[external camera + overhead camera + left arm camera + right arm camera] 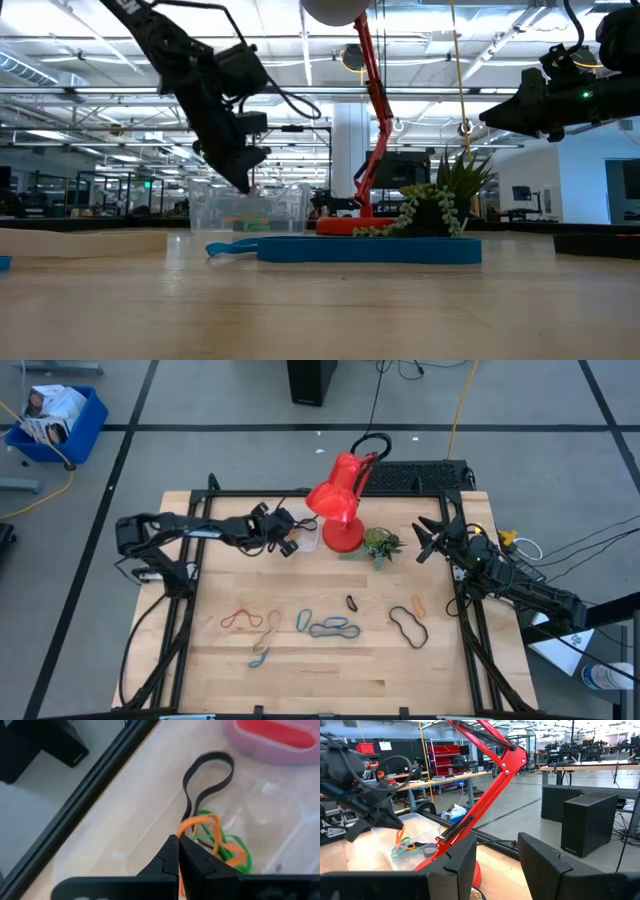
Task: Pick and place rubber bands into bin
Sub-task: Put the left orange rubber band into the transparent bin
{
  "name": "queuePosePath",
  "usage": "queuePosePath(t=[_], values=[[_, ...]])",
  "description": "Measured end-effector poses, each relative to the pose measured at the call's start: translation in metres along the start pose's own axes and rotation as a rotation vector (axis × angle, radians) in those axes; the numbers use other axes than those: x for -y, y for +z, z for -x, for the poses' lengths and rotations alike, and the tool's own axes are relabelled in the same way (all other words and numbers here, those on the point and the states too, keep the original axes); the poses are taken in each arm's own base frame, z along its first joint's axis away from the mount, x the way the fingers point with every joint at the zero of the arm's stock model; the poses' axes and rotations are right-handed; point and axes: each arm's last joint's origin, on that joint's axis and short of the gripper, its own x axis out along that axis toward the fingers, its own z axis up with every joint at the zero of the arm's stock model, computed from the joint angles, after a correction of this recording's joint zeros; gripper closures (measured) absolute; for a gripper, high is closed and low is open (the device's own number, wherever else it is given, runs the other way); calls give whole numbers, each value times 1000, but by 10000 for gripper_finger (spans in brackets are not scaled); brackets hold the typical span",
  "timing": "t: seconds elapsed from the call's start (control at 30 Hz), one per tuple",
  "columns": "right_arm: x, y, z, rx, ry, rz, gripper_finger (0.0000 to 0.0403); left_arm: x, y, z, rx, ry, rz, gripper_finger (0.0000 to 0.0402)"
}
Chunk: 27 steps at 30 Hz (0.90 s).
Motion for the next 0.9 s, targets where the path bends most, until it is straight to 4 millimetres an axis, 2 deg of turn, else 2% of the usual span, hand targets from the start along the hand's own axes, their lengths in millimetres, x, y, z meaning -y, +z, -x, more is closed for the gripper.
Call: queuePosePath(t=[0.13, 0.47, 0.73, 0.9], values=[[0, 0, 0, 0, 0, 0, 261, -2, -3, -9, -27, 14, 15, 391], [0, 0, 0, -1, 0, 0, 261, -4, 0, -9, -3, 15, 50, 391], [0, 0, 0, 0, 0, 0, 261, -3, 0, -9, -3, 14, 51, 351], [0, 0, 0, -1, 0, 0, 261, -3, 0, -9, -4, 14, 74, 311]])
